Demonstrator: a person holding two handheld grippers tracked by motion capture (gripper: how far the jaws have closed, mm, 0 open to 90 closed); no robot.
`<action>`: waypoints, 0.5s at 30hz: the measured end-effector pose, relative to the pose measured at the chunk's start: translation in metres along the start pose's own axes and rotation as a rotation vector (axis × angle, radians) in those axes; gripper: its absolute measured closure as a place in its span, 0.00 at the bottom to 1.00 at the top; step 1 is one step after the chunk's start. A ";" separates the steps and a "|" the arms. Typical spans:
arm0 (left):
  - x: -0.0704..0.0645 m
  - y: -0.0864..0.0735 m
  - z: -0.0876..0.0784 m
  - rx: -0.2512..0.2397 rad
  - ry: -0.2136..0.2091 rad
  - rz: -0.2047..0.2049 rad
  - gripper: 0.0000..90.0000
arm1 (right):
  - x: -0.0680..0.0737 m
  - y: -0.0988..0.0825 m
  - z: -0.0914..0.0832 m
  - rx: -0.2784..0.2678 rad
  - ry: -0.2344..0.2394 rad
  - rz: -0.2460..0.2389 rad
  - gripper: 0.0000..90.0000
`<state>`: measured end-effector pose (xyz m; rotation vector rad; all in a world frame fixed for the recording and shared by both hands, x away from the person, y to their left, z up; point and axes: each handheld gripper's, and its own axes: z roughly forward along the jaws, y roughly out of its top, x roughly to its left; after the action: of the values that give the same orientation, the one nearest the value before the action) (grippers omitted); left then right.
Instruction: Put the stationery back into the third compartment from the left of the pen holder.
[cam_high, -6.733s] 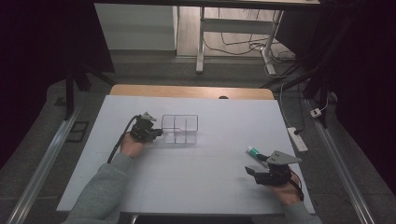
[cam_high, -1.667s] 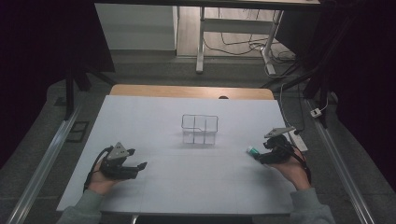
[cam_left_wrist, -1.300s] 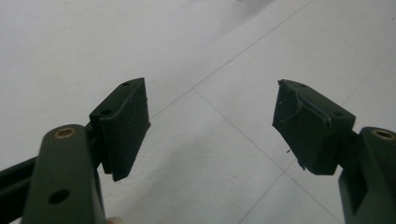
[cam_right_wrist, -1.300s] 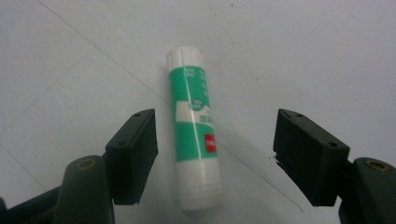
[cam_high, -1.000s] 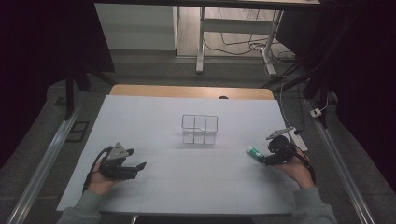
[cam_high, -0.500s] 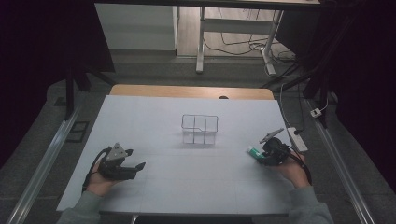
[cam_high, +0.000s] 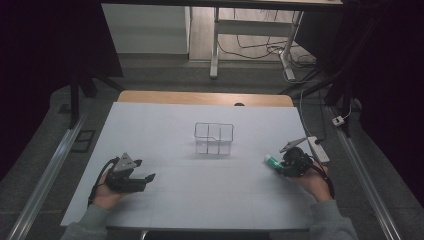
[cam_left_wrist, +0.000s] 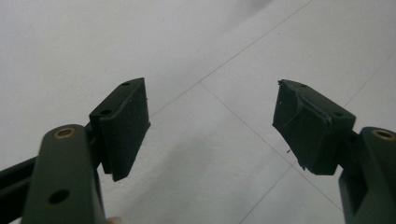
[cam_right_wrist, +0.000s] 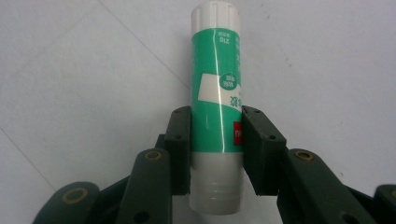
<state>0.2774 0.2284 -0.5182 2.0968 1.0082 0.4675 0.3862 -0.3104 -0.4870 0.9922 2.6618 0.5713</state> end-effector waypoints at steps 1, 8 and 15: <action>0.000 0.000 0.000 -0.002 0.002 -0.001 0.30 | 0.000 0.000 -0.002 -0.010 0.003 0.005 0.71; -0.001 0.000 0.000 -0.001 0.005 0.006 0.30 | 0.001 0.001 -0.011 -0.092 0.031 0.018 0.71; -0.003 0.001 0.001 -0.007 0.004 0.010 0.30 | 0.005 0.005 -0.019 -0.161 0.072 0.039 0.72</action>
<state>0.2766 0.2255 -0.5177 2.0967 0.9971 0.4794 0.3786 -0.3089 -0.4685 0.9959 2.6136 0.8298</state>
